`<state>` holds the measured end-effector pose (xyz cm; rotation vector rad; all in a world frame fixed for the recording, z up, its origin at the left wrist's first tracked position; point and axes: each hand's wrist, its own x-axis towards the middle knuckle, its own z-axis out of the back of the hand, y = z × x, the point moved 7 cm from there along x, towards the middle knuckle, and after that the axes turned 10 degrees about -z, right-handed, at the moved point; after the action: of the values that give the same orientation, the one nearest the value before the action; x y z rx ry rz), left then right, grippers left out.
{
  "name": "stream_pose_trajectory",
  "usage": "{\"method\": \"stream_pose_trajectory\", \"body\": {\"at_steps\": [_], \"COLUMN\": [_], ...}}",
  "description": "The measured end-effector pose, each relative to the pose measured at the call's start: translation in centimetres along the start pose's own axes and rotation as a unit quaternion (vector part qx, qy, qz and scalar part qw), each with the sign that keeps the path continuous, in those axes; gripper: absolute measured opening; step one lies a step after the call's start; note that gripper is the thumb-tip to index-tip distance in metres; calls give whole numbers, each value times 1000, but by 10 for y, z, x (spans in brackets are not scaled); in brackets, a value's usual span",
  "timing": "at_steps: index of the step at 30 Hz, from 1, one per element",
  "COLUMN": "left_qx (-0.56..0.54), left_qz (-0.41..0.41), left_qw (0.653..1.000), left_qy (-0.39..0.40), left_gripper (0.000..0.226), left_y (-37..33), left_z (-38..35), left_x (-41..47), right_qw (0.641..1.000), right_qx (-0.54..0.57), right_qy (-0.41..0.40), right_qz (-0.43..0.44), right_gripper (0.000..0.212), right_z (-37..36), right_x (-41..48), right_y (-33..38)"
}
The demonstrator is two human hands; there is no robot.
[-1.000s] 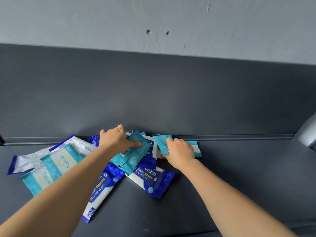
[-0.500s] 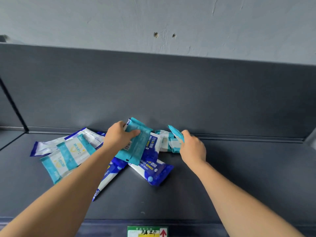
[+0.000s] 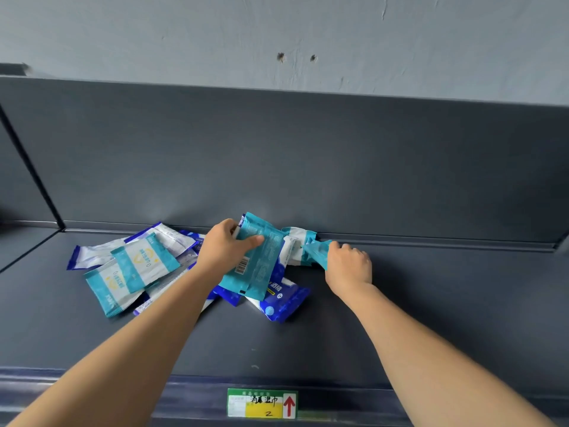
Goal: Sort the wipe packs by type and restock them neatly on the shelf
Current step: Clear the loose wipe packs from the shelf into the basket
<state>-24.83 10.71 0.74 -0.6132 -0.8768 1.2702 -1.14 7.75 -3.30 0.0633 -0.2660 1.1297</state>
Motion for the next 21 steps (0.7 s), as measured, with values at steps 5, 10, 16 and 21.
{"method": "stream_pose_trajectory", "body": {"at_steps": [5,10,16,21], "left_qx": [-75,-204,-345,-410], "left_qz": [10,-13,-14,6], "left_qw": [997,979,934,895], "left_qy": [-6,14,86,174], "left_gripper": [39,20,4,8], "left_y": [-4,-22,-45,-57], "left_z": [-6,-25,-46,-50], "left_x": [-5,-17,-58,-117], "right_qw": [969,869,776,740], "right_qx": [223,469,591,603], "right_qy": [32,22,-50,-118], "right_qz": [-100,-155,-216,-272], "right_gripper": [23,28,19,9], "right_z": [15,34,67,89], "right_x": [-10,-45,-114,-196], "right_y": [-23,-39,-49,-61]}}
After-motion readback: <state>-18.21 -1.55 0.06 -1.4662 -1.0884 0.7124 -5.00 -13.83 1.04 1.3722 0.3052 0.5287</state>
